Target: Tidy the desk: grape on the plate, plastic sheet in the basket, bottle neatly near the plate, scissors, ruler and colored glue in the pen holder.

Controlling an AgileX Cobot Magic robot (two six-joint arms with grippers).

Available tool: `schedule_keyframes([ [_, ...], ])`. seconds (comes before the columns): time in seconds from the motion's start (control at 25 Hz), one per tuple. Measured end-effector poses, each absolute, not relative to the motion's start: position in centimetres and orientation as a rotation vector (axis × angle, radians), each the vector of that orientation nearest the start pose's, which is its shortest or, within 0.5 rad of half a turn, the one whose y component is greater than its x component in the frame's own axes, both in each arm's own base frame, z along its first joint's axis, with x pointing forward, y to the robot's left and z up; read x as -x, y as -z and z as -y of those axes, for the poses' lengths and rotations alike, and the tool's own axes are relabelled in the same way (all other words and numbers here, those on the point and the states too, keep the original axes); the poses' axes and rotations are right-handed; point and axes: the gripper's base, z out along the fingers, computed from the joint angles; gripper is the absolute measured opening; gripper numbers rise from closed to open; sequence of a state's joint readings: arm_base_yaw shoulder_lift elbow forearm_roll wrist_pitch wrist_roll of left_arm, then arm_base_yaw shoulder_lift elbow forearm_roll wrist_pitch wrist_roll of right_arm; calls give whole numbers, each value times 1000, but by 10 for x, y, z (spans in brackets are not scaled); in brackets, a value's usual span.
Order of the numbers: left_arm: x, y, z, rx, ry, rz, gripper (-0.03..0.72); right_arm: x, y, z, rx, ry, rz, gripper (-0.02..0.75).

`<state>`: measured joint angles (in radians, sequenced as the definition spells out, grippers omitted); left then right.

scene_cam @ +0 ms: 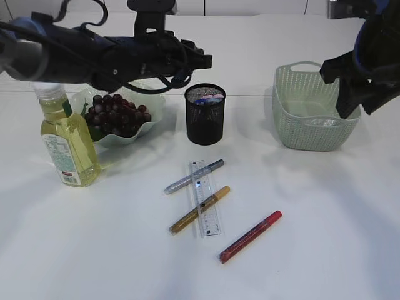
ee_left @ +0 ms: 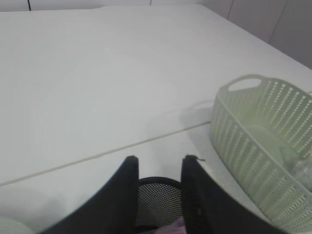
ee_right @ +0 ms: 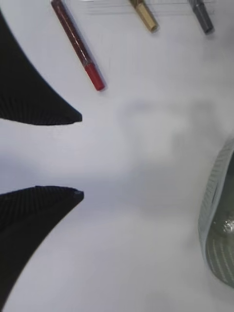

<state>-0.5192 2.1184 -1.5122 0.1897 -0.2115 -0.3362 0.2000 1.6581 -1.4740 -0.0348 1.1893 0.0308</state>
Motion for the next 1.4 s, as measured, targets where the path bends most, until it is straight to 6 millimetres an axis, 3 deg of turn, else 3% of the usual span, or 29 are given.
schedule_keyframes([
  [0.68, -383, -302, 214, -317, 380, -2104, 241, -329, -319, -83, 211, -259, -2871, 333],
  [0.96, -352, -350, 195, -287, 376, -2117, 244, -319, -319, -115, 346, -296, -2864, 351],
  [1.12, -337, -365, 186, -281, 359, -2145, 248, -315, -319, -126, 363, -333, -2867, 386],
  [1.24, -327, -374, 179, -277, 340, -2181, 291, -314, -320, -131, 352, -382, -2872, 424],
  [1.4, -313, -381, 171, -262, 335, -2248, 408, -311, -321, -137, 347, -454, -2874, 448],
])
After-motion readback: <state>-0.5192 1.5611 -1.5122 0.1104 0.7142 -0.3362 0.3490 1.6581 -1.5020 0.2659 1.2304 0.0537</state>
